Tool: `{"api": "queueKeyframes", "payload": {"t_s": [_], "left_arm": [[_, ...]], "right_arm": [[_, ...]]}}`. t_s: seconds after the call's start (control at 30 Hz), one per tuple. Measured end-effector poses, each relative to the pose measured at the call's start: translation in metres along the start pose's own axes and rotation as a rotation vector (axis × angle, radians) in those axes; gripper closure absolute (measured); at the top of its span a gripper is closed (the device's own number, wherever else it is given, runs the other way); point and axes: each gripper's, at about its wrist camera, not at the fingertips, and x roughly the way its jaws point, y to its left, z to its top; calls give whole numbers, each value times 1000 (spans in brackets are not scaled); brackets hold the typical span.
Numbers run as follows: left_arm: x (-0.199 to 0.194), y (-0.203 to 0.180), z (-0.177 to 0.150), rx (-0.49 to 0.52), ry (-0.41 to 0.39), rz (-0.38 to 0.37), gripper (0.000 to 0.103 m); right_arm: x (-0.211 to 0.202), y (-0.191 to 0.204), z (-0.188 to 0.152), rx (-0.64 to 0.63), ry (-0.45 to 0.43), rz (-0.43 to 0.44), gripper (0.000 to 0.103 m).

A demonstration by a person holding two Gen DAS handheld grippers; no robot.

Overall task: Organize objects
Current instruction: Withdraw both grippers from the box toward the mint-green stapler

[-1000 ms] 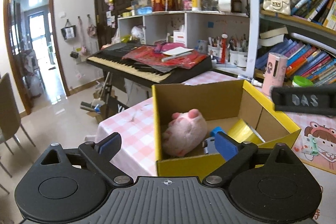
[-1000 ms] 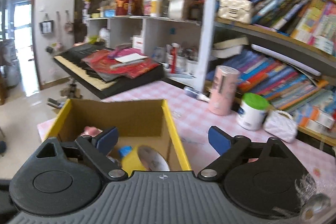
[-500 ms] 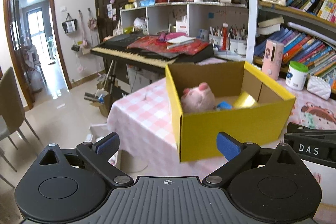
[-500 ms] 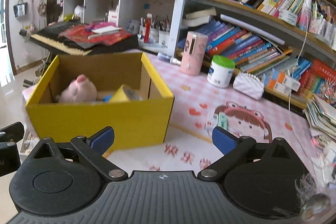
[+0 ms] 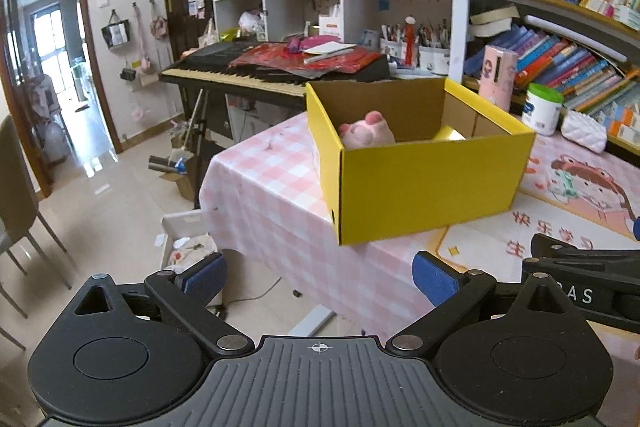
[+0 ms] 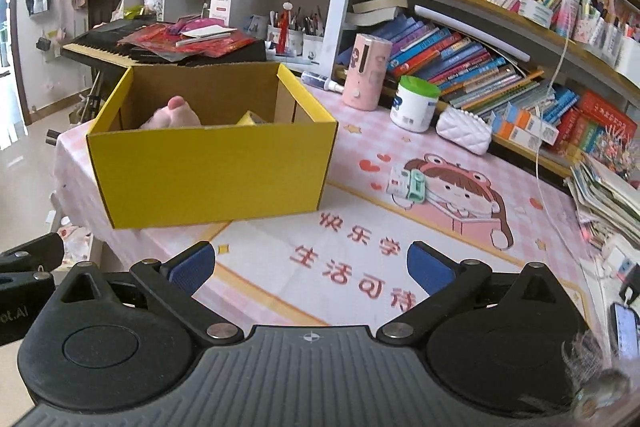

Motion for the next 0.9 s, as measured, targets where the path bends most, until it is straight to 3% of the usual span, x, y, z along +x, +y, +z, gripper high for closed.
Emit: {"api": "queueKeyframes", "payload": {"t_s": [0.53,0.9], "left_arm": [[-18,-14,-25,82,37,-70,3],[-16,-45,-22,139,28,-134,3]], "right_arm": [[-26,-16,-34,62,42,-35,0],[-27,-49,-41,125,62,-100,0]]}}
